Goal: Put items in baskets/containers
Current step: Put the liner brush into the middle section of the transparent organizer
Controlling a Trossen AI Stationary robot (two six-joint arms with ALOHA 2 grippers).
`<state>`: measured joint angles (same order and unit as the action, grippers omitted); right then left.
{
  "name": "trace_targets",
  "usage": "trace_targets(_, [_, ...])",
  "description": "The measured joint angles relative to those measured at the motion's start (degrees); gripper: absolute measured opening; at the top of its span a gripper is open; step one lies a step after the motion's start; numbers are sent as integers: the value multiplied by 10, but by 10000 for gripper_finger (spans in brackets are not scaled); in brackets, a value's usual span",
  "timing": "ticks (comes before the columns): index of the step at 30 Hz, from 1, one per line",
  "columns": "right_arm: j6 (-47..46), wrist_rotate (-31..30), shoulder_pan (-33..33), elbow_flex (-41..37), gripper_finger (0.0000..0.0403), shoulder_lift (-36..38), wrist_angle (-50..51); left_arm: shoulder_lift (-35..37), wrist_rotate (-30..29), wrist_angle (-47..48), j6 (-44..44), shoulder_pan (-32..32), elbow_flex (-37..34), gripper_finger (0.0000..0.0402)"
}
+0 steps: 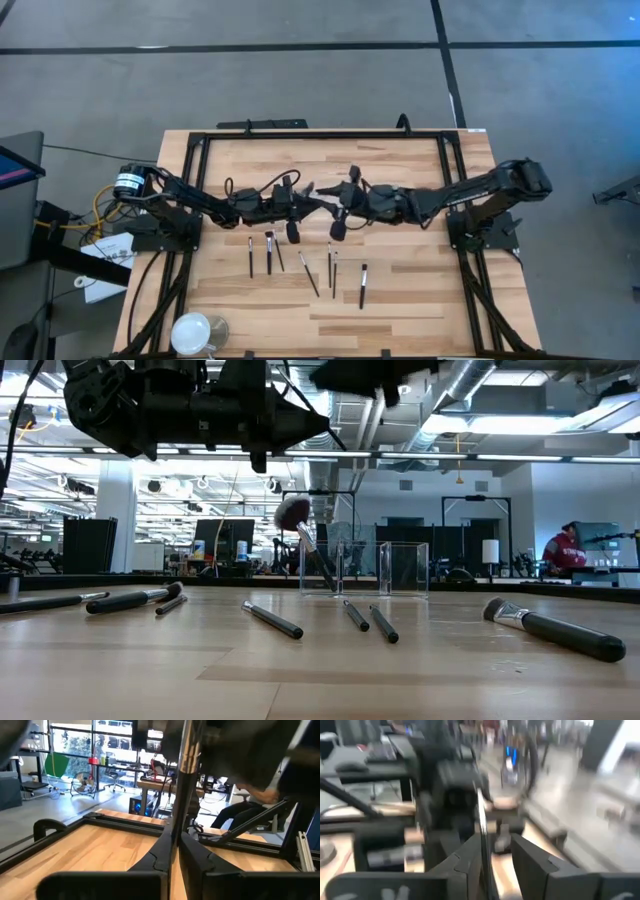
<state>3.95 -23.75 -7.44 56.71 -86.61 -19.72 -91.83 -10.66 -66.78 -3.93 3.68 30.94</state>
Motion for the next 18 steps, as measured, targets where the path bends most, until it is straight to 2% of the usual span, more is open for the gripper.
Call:
trace_targets(4, [-53,11,3,0,114,-6,38,0,0,7,0,0,0,21])
trace_targets(10, [-11,16,12,0,137,-41,-26,0,0,24,0,0,0,21])
trace_targets(18, [-32,87,35,9,155,-47,-39,0,0,30,0,0,0,21])
